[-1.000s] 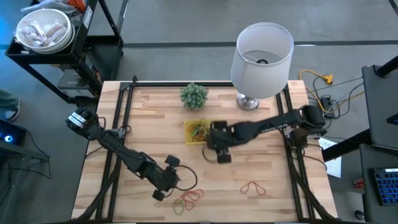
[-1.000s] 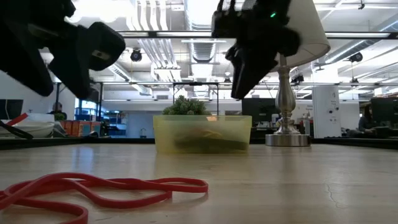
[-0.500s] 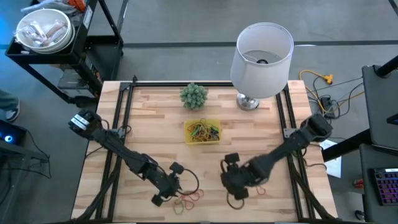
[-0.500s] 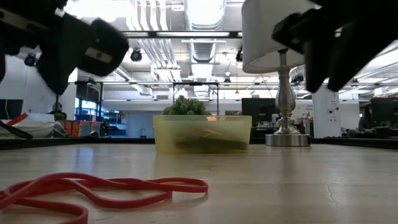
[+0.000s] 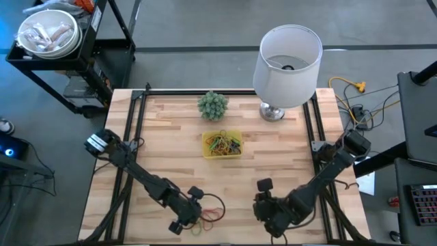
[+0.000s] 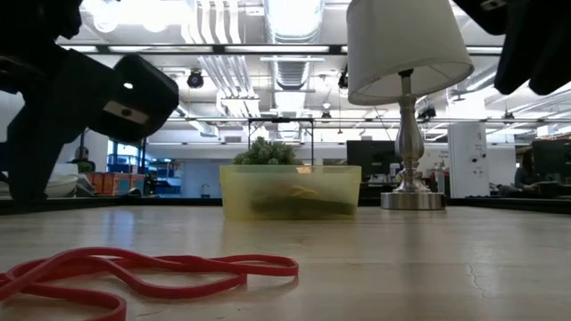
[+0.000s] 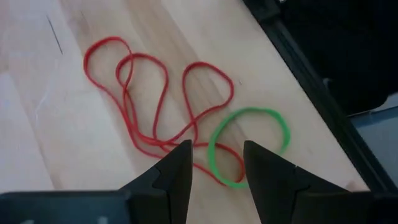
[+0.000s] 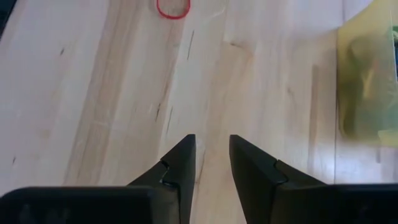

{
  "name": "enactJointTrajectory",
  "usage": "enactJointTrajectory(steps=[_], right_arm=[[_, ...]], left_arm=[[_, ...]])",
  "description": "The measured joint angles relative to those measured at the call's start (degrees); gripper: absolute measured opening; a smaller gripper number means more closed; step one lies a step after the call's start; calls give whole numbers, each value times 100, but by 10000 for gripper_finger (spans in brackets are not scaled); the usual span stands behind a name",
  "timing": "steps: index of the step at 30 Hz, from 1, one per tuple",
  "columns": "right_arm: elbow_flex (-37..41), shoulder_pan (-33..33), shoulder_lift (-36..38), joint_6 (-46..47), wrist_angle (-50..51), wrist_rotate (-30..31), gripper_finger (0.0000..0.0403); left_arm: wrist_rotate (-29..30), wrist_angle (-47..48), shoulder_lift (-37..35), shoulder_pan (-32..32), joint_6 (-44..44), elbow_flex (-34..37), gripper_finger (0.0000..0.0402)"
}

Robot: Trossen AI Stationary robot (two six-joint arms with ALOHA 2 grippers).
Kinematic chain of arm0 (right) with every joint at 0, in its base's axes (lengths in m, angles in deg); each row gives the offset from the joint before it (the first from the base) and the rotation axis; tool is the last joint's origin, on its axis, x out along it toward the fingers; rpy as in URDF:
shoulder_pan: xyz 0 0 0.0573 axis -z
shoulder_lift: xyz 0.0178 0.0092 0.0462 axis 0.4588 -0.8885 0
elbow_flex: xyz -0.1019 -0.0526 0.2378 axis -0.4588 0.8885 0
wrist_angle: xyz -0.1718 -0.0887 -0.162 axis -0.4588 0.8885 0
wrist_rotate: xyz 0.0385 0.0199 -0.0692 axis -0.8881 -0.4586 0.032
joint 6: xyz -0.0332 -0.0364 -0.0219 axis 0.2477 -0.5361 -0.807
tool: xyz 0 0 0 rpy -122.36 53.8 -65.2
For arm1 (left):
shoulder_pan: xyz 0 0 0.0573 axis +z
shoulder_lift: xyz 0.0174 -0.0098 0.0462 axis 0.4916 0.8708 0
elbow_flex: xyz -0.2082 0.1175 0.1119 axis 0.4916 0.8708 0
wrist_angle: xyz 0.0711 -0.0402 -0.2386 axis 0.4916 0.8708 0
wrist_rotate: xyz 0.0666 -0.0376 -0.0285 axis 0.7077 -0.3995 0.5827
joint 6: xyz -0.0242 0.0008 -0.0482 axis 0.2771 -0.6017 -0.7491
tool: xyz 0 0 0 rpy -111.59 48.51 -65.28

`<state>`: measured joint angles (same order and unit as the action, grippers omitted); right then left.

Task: Pick and place rubber bands into bin
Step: Put the green rubber band into the yellow bin

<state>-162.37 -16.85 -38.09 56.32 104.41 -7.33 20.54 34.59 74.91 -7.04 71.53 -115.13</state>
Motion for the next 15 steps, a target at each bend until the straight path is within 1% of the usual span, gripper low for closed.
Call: enactJointTrajectory(steps=[9,15], right_arm=[[65,-50,0,289,-30,34,75],[157,-46,0,284,-111,37,68]], left_arm=[[-167,6,246,2,-413,57,128],[-166,27,248,2,-427,57,128]])
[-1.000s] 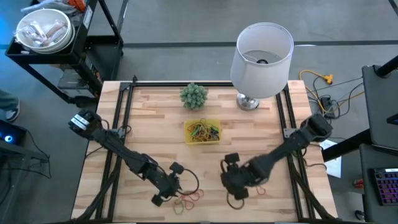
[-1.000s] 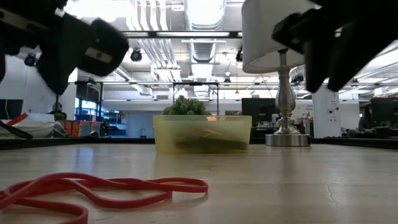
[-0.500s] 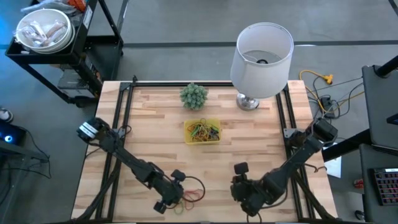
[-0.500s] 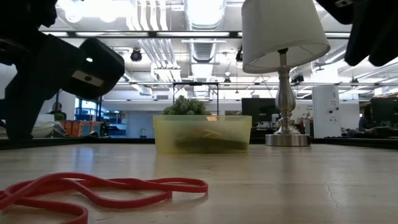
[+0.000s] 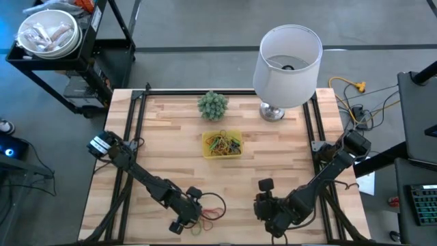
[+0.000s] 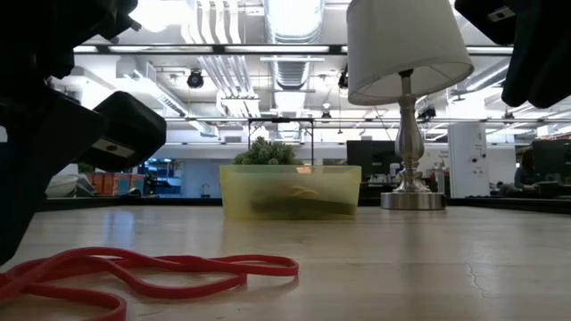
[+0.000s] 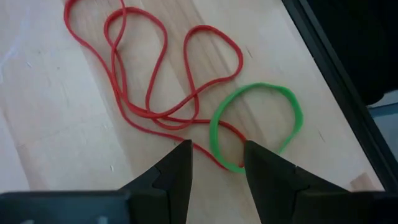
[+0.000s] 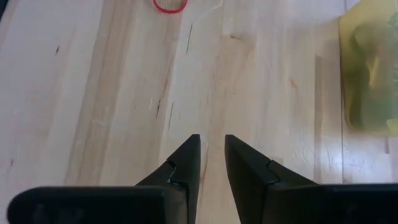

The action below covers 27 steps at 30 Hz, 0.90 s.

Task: Pick and place rubber bands into bin
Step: Put the green rubber band into the yellow bin

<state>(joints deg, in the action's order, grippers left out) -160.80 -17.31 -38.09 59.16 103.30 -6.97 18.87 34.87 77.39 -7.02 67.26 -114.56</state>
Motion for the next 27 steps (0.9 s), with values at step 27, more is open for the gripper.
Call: enactJointTrajectory(steps=[27], right_arm=[[205,-2,0,14,-187,98,64]], left_arm=[[116,61,120,4,146,-27,81]])
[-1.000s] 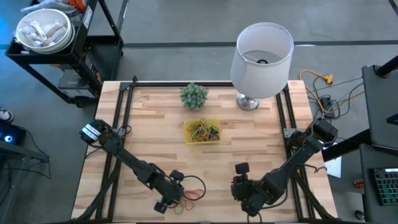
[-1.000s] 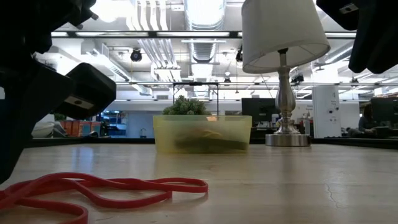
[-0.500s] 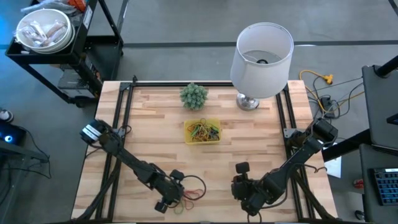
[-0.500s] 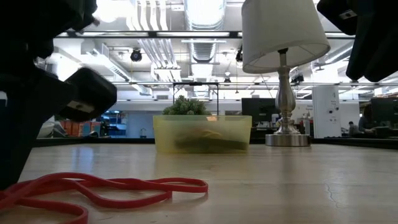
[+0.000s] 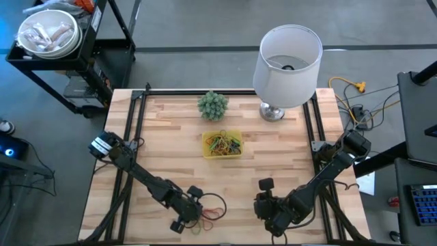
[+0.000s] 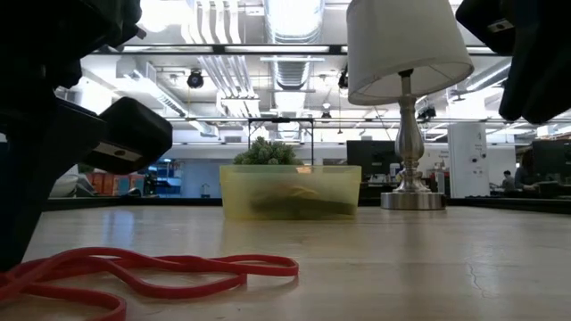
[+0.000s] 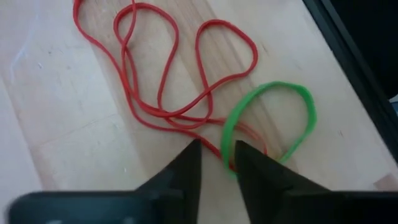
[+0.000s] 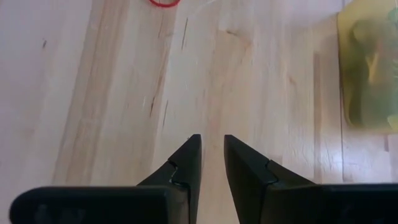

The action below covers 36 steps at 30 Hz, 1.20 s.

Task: Pick and place rubber bands into bin
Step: Put the green rubber band into the yellow bin

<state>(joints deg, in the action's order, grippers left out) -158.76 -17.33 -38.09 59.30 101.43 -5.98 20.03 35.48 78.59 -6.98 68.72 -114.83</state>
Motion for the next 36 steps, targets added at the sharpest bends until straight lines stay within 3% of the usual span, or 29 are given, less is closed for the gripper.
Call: enactJointTrajectory(steps=[5,21,24,32,36], right_arm=[[137,2,0,-1,-147,0,64],[331,2,0,-1,-303,-7,61],[325,2,0,-3,-301,-6,59],[325,2,0,-23,-299,-7,61],[325,2,0,-23,-299,-7,59]], left_arm=[[3,20,-1,1,269,7,9],[593,214,-454,-7,628,-19,0],[1195,216,-654,-17,918,-15,0],[3996,-23,-1165,192,2270,5,0],[4411,-408,-1399,581,2916,5,0]])
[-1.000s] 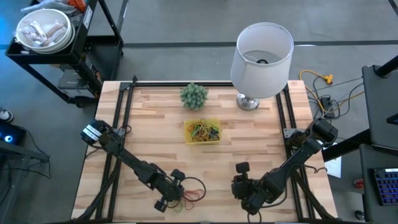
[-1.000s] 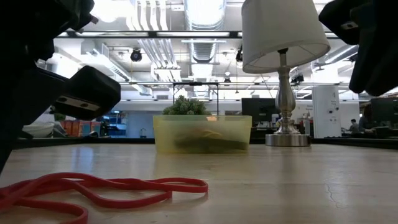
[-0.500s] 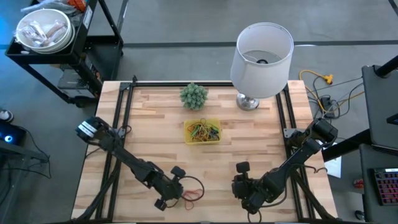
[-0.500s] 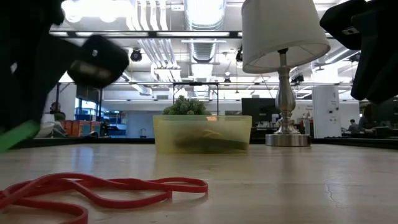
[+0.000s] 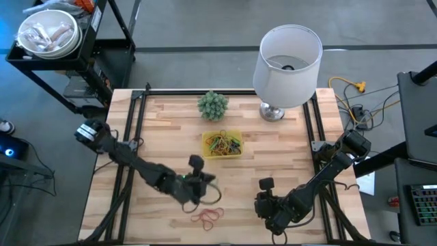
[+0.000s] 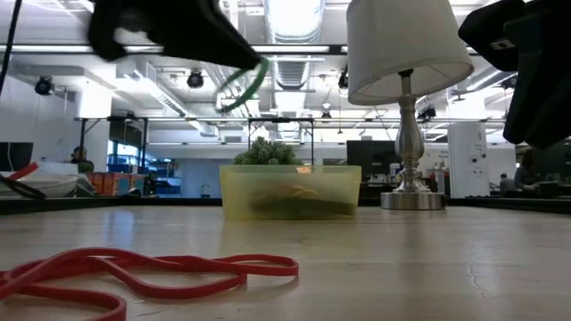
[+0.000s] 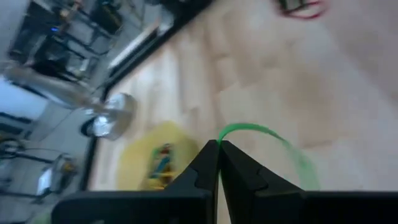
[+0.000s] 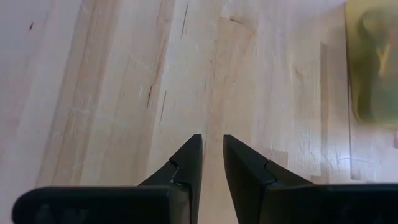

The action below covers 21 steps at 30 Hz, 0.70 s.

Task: Pick and place rubber bands into bin
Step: Put the green rubber band into the yellow bin

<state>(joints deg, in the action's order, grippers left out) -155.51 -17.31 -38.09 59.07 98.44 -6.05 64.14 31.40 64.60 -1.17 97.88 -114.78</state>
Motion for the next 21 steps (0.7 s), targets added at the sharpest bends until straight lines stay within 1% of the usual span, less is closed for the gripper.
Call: enactJointTrajectory(steps=[5,8,10,16,18,21], right_arm=[[0,0,0,0,0,0,62],[0,0,0,0,0,2,60],[0,0,0,0,3,0,58],[0,0,0,0,3,2,62],[0,0,0,0,4,0,64],[0,0,0,0,3,2,63]], left_arm=[[14,-173,-81,746,530,-26,0],[-99,-204,-82,1228,802,-20,0],[-235,-197,-83,1559,840,-20,0],[-1221,-179,-81,2460,786,15,0],[-1375,-182,-39,2659,677,17,0],[-1384,-109,-2,2838,621,33,0]])
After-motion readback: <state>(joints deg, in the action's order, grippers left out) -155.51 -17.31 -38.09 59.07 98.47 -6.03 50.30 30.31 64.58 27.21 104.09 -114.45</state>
